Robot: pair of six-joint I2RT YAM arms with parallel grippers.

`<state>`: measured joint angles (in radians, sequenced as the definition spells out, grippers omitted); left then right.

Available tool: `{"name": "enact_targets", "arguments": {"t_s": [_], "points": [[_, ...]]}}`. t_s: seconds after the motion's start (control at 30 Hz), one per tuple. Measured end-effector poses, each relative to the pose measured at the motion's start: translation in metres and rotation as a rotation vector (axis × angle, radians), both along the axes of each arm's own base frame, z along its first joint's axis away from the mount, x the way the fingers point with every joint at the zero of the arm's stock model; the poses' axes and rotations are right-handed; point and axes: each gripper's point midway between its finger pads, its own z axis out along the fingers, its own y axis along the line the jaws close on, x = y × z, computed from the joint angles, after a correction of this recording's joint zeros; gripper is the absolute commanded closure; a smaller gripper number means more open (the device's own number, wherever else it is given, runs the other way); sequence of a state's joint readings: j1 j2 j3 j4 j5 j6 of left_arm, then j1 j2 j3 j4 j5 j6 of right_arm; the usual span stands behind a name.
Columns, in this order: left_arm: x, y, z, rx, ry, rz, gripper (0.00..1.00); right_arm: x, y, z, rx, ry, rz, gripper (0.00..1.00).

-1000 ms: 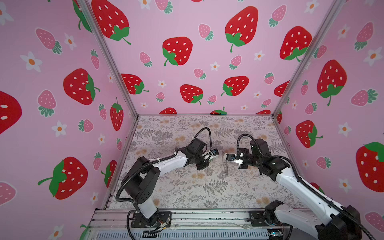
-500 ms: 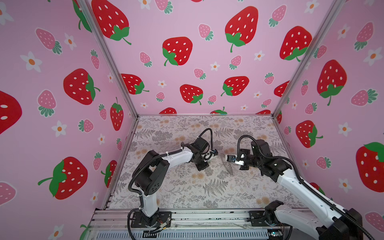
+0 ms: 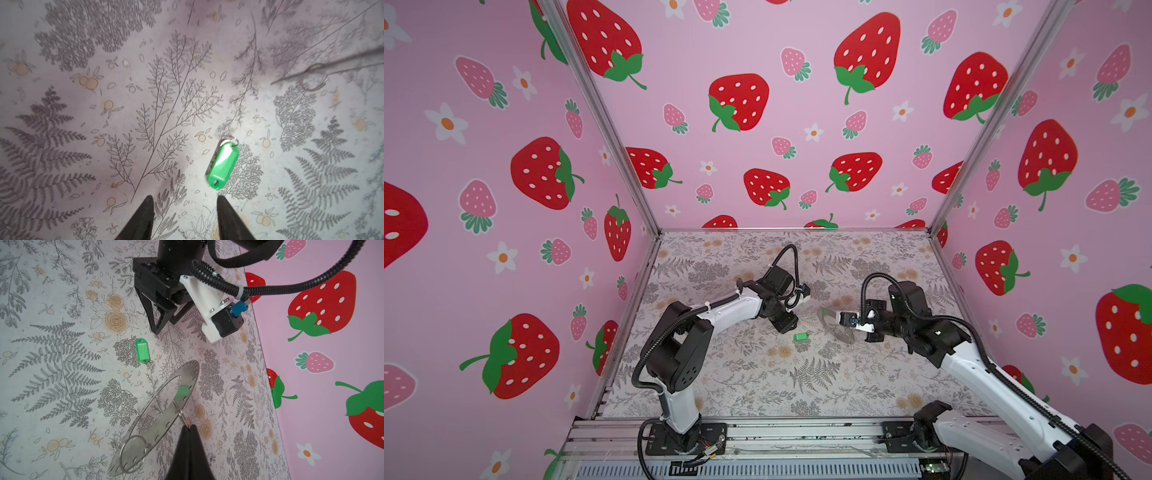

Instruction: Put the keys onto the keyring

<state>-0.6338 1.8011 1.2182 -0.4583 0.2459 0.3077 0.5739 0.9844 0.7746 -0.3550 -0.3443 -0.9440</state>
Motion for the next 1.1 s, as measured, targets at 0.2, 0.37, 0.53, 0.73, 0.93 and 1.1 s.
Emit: {"name": "enact_targets", "arguments": {"t_s": [0.2, 0.37, 0.53, 0.73, 0.93, 1.1], "points": [[-0.002, -0.03, 0.001, -0.029, 0.022, -0.039, 0.55, -0.001, -0.006, 0.002, -0.013, -0.009, -0.02, 1.0], [-0.005, -0.036, -0.012, -0.016, 0.082, 0.042, 0.54, -0.002, -0.011, 0.005, -0.018, -0.025, -0.038, 1.0], [-0.015, -0.033, -0.021, -0.002, 0.048, 0.135, 0.55, -0.002, -0.013, 0.005, -0.026, -0.029, -0.049, 1.0], [-0.011, -0.039, -0.021, 0.011, -0.049, 0.214, 0.58, -0.003, -0.016, 0.001, -0.044, -0.015, -0.057, 1.0], [-0.007, -0.037, -0.023, 0.007, -0.097, 0.292, 0.61, -0.004, -0.019, -0.003, -0.063, -0.007, -0.064, 1.0], [-0.009, -0.044, -0.023, -0.022, -0.093, 0.324, 0.61, -0.006, -0.021, -0.006, -0.079, 0.001, -0.059, 1.0]]}}
